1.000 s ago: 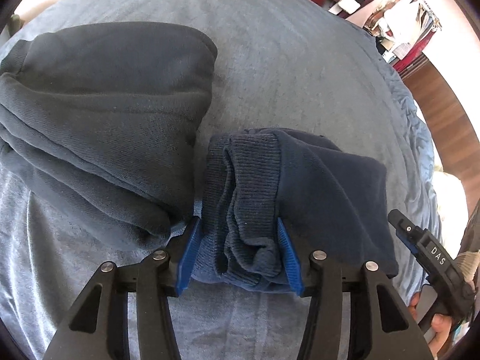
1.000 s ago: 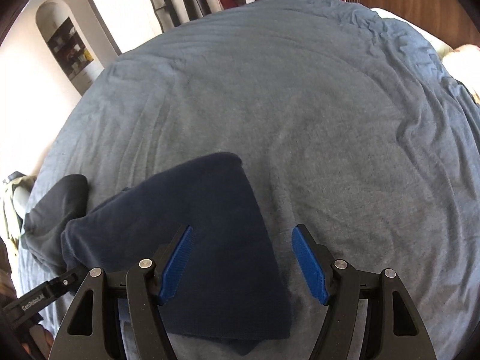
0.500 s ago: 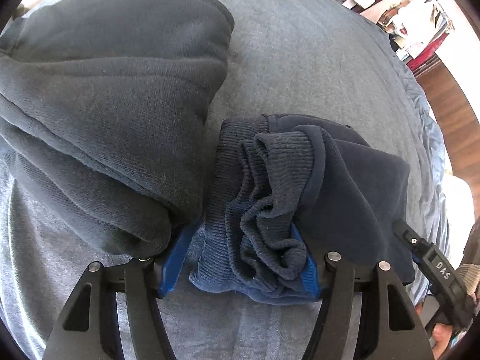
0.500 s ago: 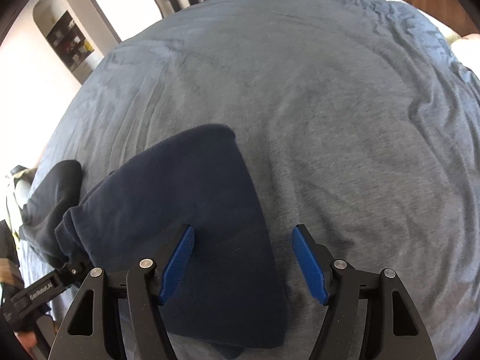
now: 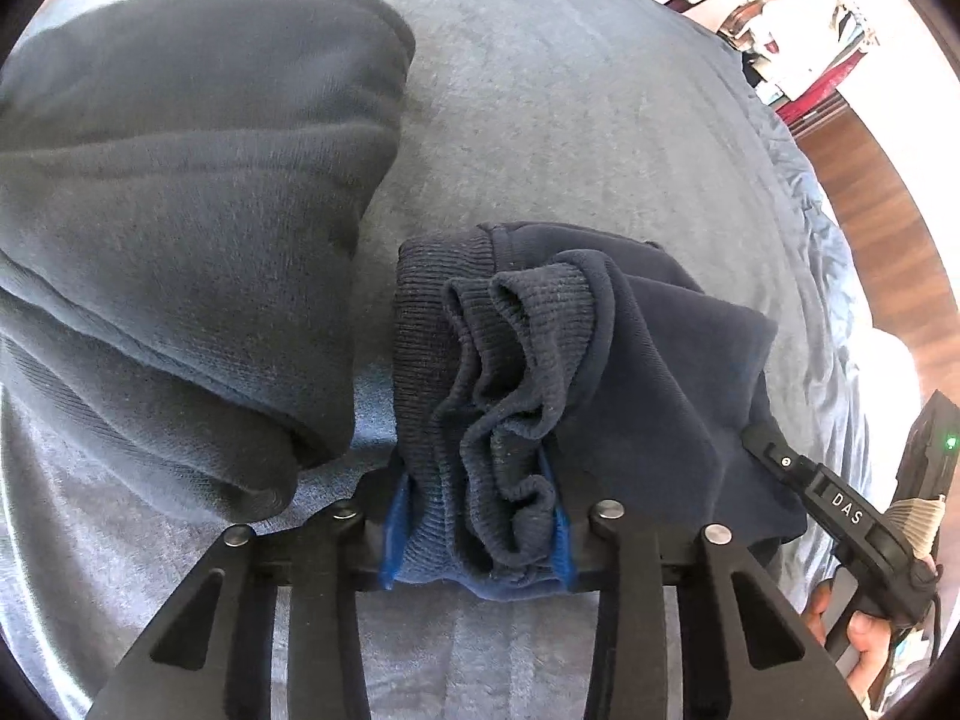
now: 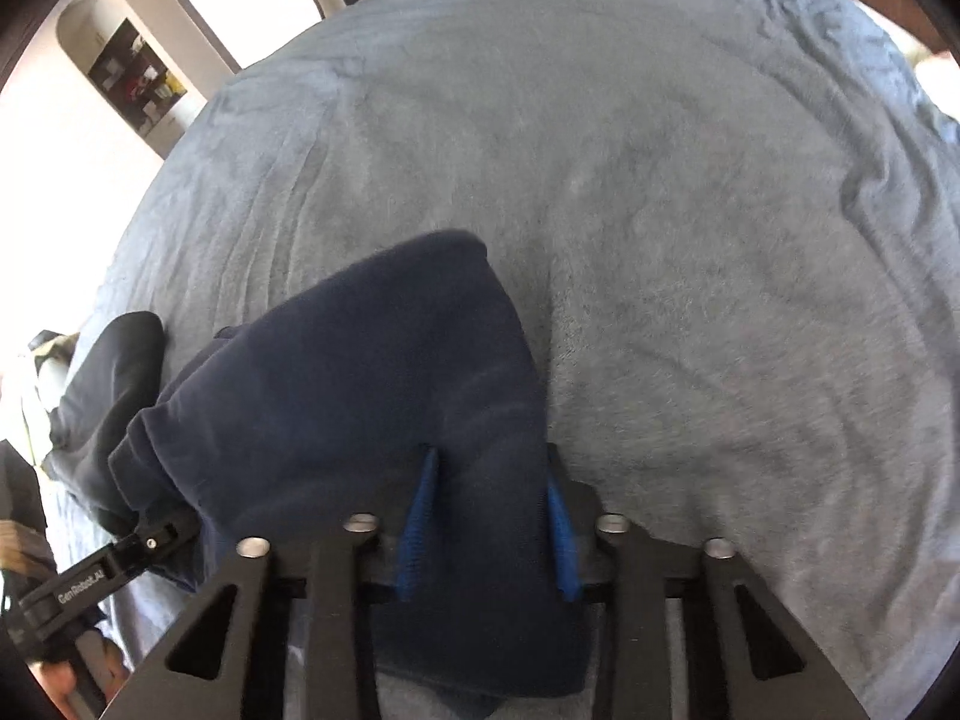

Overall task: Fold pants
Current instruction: 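Fold the held end over the bundle with both grippers, then release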

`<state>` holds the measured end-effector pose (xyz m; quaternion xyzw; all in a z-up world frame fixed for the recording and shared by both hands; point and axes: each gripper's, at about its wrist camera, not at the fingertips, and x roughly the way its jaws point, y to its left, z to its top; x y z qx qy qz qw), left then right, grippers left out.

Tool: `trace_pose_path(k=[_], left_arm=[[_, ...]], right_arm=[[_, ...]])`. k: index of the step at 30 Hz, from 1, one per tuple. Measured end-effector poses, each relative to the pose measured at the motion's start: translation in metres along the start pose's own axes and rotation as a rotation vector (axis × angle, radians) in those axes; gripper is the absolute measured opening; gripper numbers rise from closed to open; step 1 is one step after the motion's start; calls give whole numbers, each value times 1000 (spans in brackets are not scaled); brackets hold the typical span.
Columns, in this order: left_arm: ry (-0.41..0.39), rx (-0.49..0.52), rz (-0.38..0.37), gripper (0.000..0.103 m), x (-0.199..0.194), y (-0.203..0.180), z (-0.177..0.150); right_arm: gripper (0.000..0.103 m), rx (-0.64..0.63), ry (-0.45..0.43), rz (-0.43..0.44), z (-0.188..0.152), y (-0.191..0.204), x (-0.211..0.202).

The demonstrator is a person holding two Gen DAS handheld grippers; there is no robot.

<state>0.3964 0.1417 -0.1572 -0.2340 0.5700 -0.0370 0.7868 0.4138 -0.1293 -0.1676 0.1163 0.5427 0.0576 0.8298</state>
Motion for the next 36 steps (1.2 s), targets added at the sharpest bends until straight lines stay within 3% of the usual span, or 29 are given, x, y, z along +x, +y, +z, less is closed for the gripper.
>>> trace_pose_path(k=[1,6,20,27,36], left_arm=[[-9,13,6,35,-4,-4,0],[-51,86,40,33,-17,-20,-2],[-190,152,-9,31,-95,-30,4],[-296,173,-8,31,-152,-14,17],[-390,195,66,31,-206,48,51]], right_arm=[[22,3,-7,-11,1,0,-4],[16,6,-30,-7,5,1,-26],[15,-119,-178,-38,7,39,-103],[15,-162,-260,-18,16,77,-137],[15,-190,-327,90,26,160,-139]])
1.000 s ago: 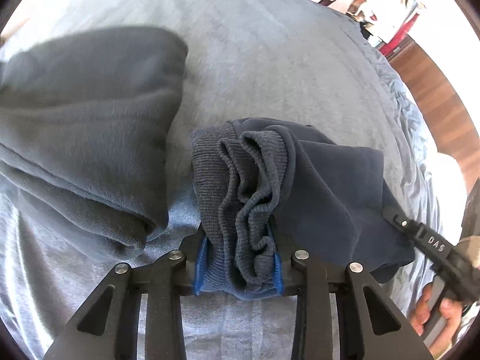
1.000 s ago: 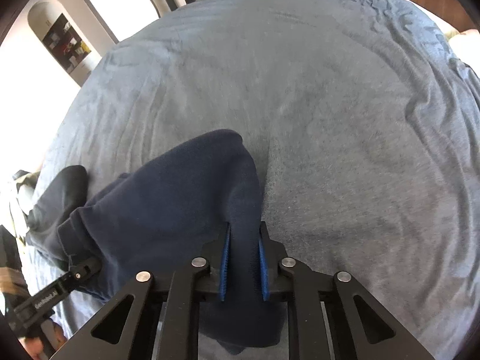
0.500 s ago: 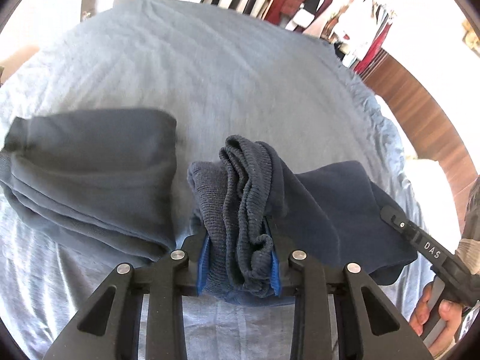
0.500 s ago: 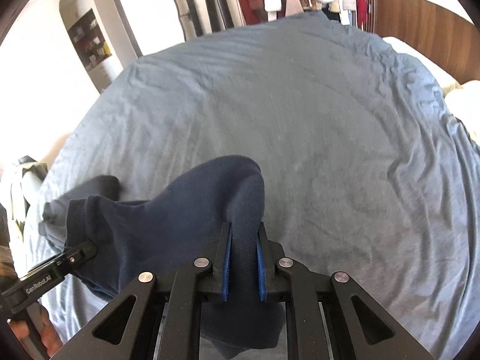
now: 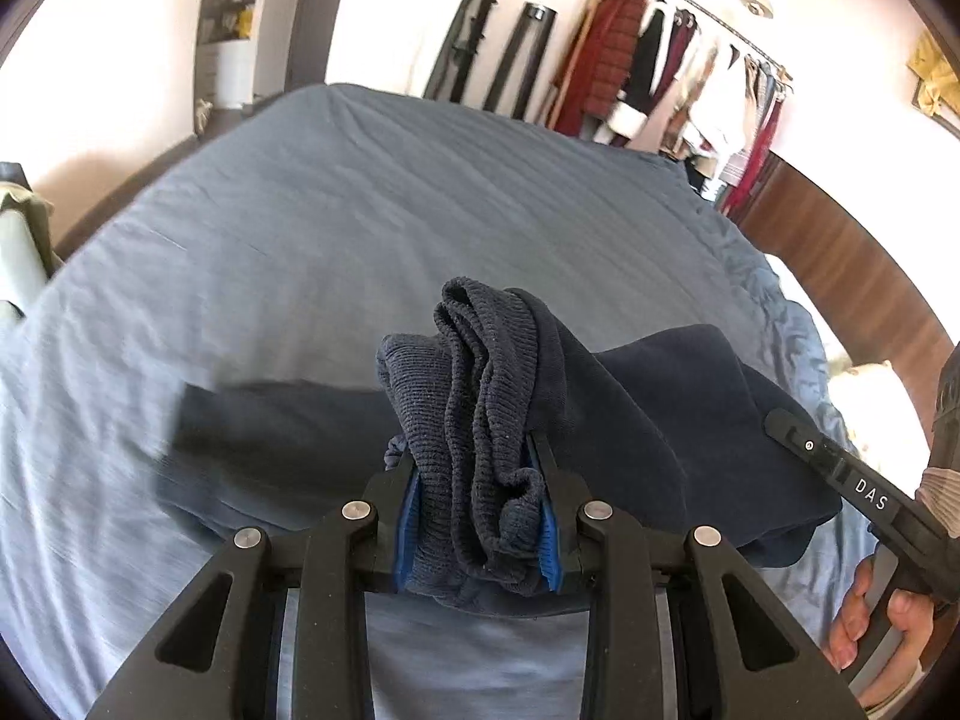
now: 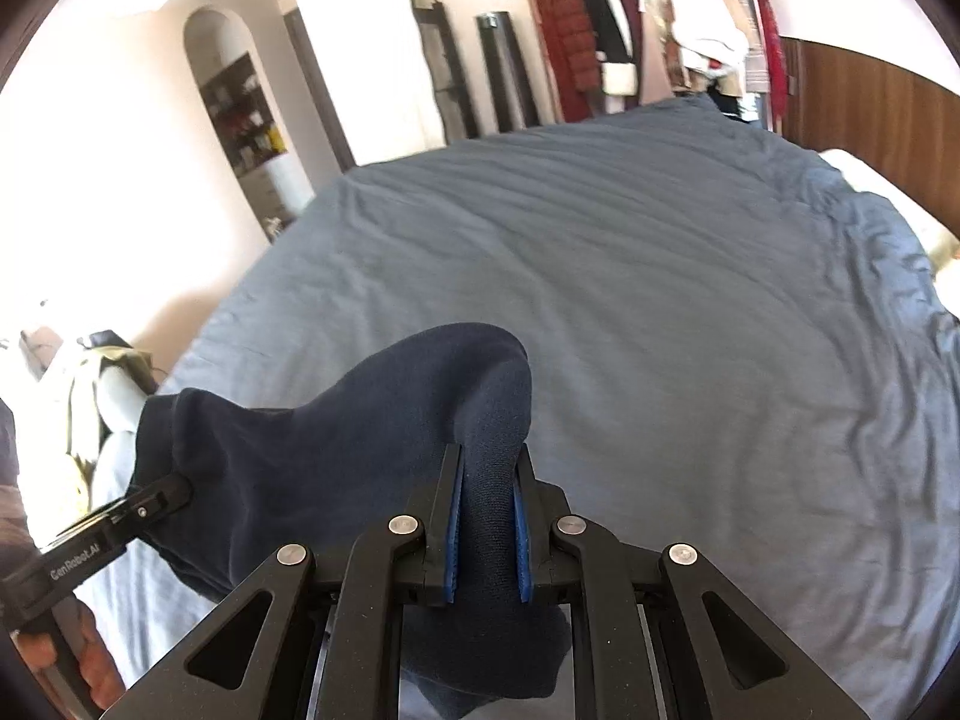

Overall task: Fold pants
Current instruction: 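Fold the held end over the bundle with both grippers, then release, then pat the folded pants flat and withdraw both grippers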

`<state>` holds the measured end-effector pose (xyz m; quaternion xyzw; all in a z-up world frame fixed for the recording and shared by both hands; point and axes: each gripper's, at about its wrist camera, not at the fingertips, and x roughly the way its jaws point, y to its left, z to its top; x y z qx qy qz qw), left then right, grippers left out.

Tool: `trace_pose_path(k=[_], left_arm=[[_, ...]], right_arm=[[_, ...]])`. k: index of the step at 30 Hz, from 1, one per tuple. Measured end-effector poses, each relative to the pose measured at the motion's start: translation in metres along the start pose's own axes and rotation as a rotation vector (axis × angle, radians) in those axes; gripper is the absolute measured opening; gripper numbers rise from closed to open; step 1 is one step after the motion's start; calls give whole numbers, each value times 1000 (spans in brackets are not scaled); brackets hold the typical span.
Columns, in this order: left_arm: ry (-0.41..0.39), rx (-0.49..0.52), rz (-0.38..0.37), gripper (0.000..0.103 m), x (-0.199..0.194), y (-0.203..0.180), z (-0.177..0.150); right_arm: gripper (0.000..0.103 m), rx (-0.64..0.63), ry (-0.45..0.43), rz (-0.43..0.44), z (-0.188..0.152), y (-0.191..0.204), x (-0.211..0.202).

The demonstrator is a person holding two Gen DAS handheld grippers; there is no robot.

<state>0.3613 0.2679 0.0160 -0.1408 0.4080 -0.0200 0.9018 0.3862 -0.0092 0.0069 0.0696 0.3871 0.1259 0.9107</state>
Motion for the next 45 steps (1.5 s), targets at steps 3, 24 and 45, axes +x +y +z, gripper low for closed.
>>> trace_pose_path(k=[3,24,45], left_arm=[[-5,6,15,31,0,30,12],[82,74,60,31,45,132,6],[169,83,189,55,16,148,-23]], right_arm=[[15,-14,-11,27,2,30,14],[15,24,67,45,-48,99,102],[51,-72,136,-230,-86,108,74]])
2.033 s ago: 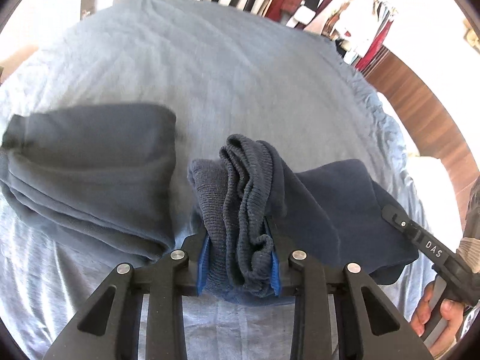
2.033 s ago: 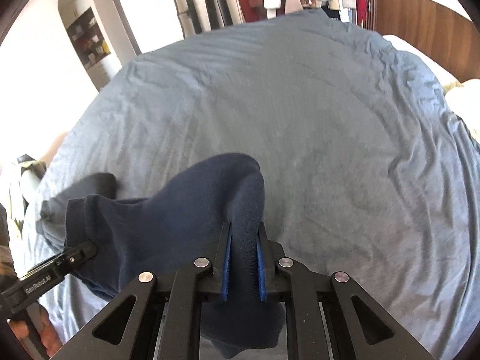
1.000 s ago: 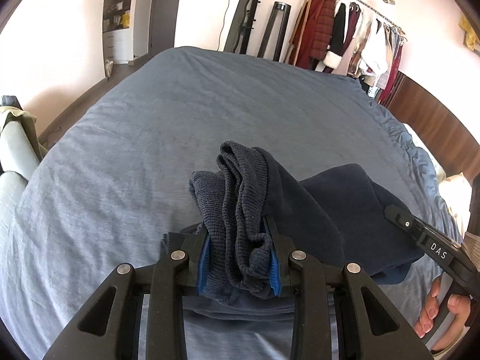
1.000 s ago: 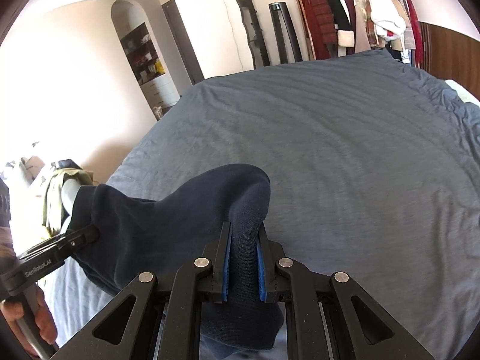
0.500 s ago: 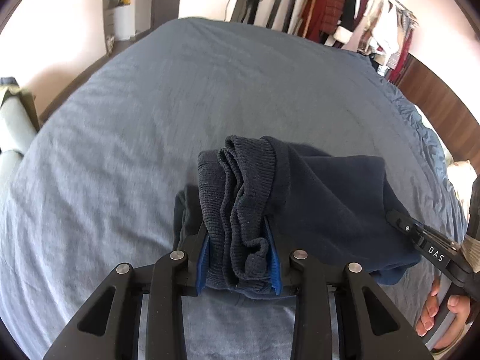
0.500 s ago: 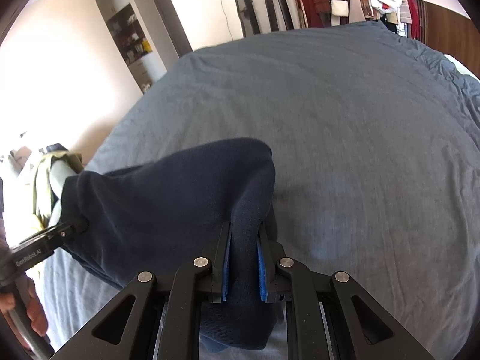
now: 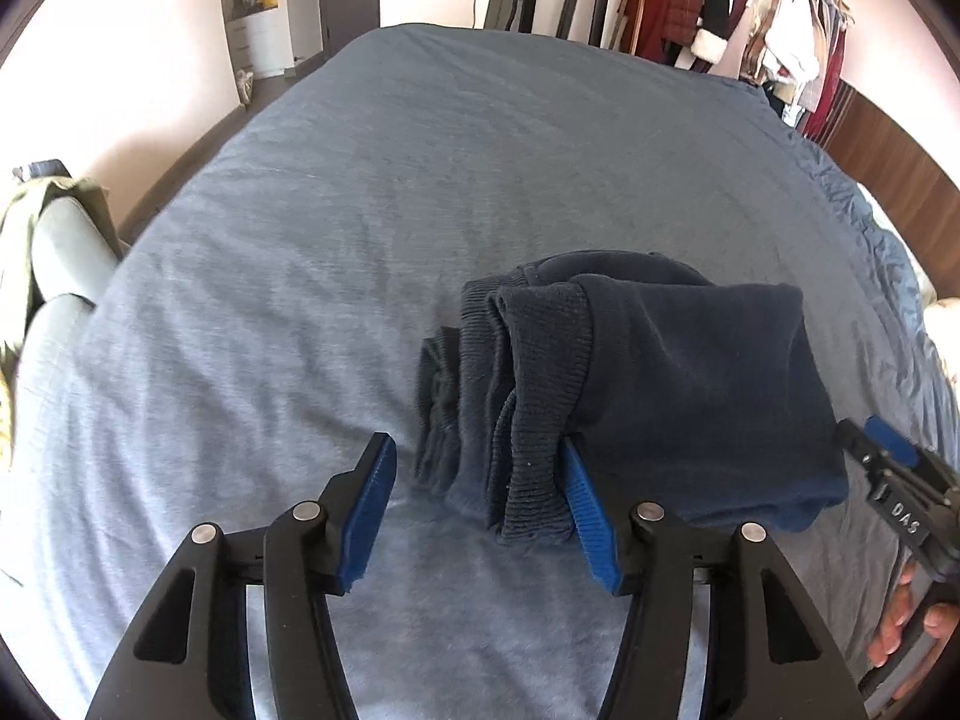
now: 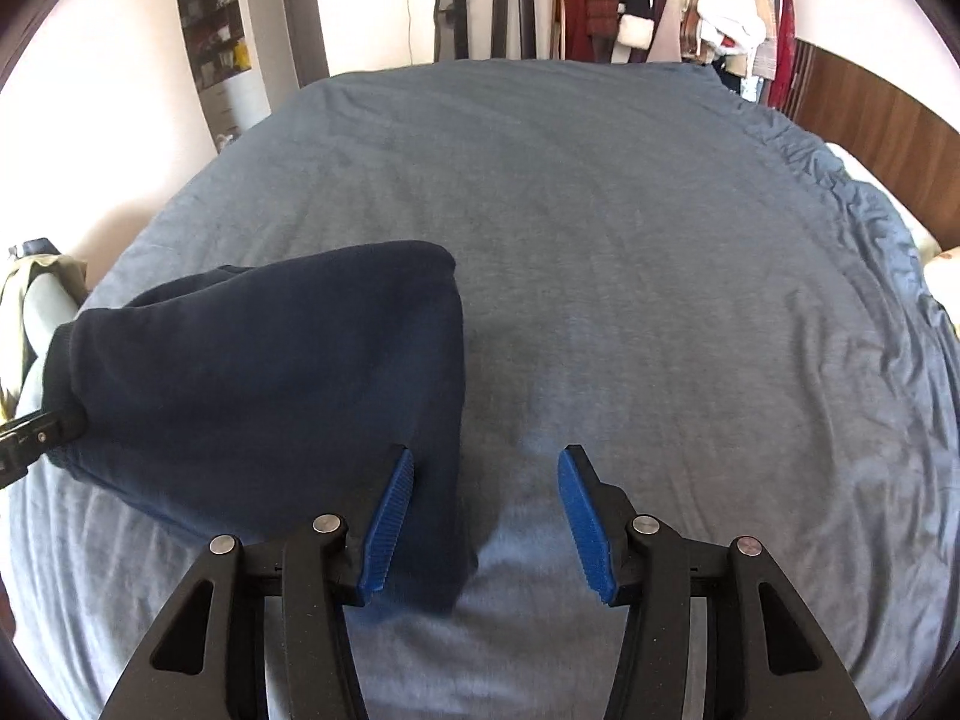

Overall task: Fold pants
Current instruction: 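Pat the folded pants flat and withdraw both grippers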

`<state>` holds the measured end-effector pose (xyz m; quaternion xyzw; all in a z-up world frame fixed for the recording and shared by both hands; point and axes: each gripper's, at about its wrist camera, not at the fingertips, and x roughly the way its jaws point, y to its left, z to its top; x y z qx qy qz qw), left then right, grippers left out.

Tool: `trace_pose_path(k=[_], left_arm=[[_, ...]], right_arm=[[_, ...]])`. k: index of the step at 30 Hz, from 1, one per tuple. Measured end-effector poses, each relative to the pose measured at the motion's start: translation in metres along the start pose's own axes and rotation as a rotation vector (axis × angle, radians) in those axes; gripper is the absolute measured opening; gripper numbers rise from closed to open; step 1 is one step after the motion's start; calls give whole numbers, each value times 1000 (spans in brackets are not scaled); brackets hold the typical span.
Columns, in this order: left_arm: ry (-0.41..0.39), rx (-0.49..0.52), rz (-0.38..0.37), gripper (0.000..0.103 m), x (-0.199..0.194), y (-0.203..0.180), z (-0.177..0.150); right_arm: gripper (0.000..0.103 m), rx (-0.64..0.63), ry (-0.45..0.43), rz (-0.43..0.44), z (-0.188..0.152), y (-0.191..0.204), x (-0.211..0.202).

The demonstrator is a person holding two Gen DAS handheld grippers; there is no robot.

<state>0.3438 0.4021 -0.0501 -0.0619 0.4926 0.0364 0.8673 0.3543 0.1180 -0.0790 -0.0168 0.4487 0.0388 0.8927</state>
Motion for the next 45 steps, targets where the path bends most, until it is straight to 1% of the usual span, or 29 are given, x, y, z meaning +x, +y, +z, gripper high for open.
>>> trace_pose_path(k=[3,5,8,10,13,14,16,18,20,24,26,27,28,29,30,32,35,36,38,39,41,42,44,45], left_arm=[[-44,29,59,56,-17,0,3],[-86,49,65,57,-25,-2,11],[-105,75,27,57,-23,-6,26],[-137,112,9,57,-19,-14,38],[-138,120,-10,57,-4,-18,49],[-126,120,-3,57,4,-17,51],[-104,113,35,57,20,-16,53],[-108,114,72,57,29,-15,53],[-115,111,103,58,32,-14,51],[-124,89,112,59,31,-12,51],[-152,93,138,59,21,-12,49],[-176,97,149,61,12,-12,48],[-208,104,150,63,0,-13,46],[-238,108,152,69,-13,-15,42],[-262,111,147,71,-25,-18,38],[-290,116,130,73,-43,-24,28],[-325,121,118,79,-70,-43,6],[-330,118,123,82,-77,-51,-1],[-328,104,124,82,-89,-71,-20],[-326,97,121,82,-92,-76,-26],[-317,76,106,84,-100,-94,-47],[-312,71,97,85,-102,-99,-52],[-302,55,80,85,-106,-112,-67],[-312,48,80,85,-110,-119,-77]], right_arm=[[51,-1,-45,-12,-1,3,-18],[51,-4,-55,19,-2,8,-29],[51,-15,-67,47,-1,16,-32],[51,-19,-64,56,-1,19,-29],[51,5,-56,60,-2,17,-22],[51,13,-48,56,-3,16,-19],[52,25,-27,37,-5,16,-13],[51,27,-4,31,-9,16,-8],[51,16,13,6,-13,18,-4],[51,3,28,-21,-16,21,-4],[51,0,40,-35,-16,21,-5],[52,8,37,-36,-15,20,-7],[51,21,23,-38,-14,18,-12],[52,32,7,-32,-13,15,-17],[53,42,-13,-21,-12,12,-23],[70,59,-65,4,-12,6,-38],[75,59,-157,29,-13,-6,-65],[75,50,-182,37,-14,-10,-73],[79,26,-220,54,-16,-19,-88],[80,15,-233,59,-18,-22,-94],[80,-8,-250,70,-19,-30,-106],[81,-18,-256,71,-20,-34,-111],[85,-34,-260,65,-25,-43,-120],[86,-38,-271,61,-29,-48,-125]])
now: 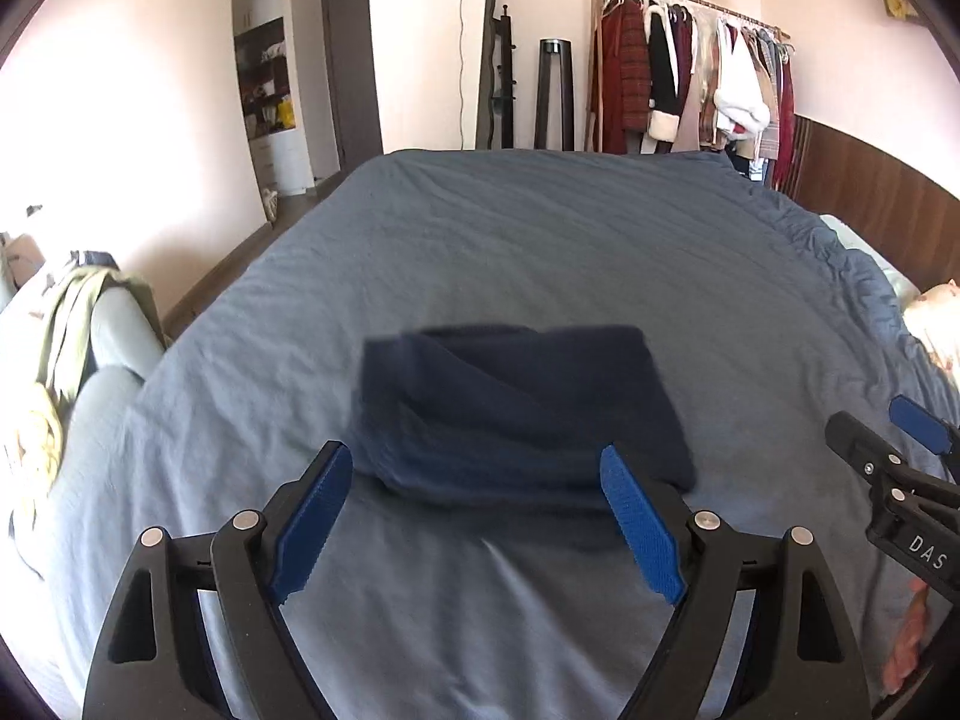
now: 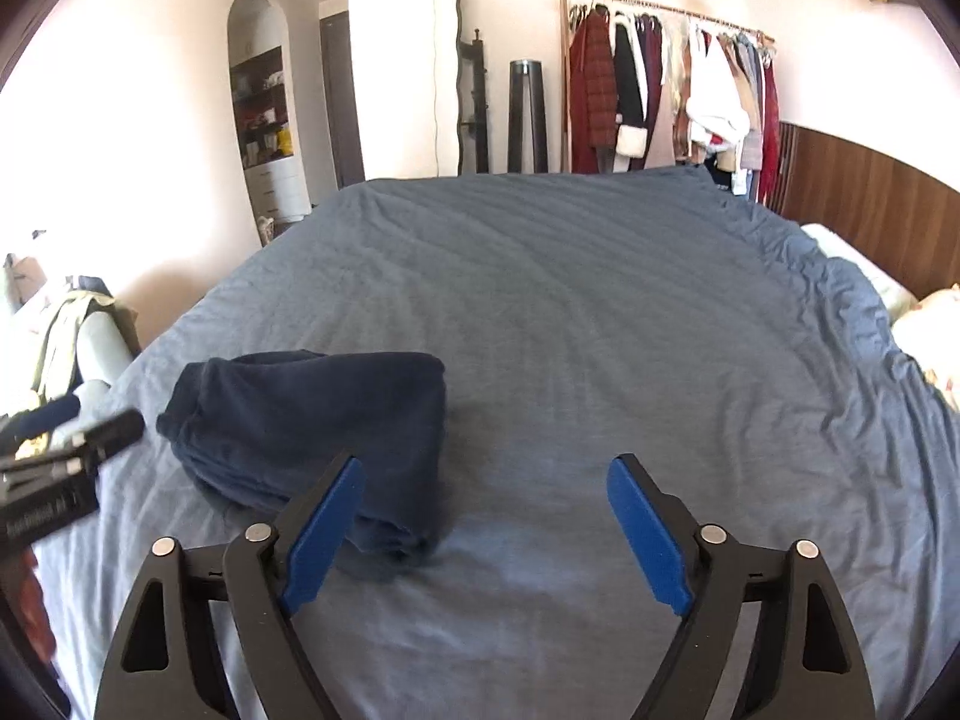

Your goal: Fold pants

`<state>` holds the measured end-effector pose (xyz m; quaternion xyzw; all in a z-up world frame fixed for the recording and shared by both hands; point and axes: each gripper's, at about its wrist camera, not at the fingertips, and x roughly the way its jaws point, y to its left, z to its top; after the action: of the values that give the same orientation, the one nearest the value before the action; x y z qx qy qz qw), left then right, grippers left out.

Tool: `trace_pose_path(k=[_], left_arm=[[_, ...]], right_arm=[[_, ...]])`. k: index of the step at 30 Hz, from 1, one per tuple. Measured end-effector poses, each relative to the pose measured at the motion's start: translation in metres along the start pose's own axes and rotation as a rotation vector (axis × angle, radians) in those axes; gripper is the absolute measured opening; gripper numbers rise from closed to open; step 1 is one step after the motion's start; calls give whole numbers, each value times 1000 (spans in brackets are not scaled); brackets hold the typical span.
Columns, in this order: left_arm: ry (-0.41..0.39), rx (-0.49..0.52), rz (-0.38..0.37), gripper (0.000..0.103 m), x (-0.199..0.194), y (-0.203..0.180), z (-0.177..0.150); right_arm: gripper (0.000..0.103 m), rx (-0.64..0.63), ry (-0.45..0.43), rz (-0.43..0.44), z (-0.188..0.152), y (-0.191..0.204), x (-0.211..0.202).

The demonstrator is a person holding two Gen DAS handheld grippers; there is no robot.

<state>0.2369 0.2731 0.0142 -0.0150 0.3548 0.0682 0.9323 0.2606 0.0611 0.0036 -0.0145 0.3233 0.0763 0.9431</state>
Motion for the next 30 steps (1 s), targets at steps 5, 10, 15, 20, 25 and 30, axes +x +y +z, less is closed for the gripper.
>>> trace_pose_path(k=[5,10,15,20,25,30], left_arm=[[-61,-46,-6,94,-26,-27,-30],[-90,-41,7,95,-31,-56,-66],[-106,-45,13,95,-32,-73,-106],[-123,-34,11,95,-49,-85,-135],[-151,-12,21,96,-84,-93,-153],[-160,31,36,98,-119,-100,-164]], right_arm=[[90,8,0,30,-19,-20,-19],[90,20,-18,31,-50,-49,-30],[90,-3,-54,38,-87,-70,-28],[90,5,-72,49,-120,-82,-37],[90,-12,-126,45,-139,-84,-76],[90,11,-129,44,-149,-91,-111]])
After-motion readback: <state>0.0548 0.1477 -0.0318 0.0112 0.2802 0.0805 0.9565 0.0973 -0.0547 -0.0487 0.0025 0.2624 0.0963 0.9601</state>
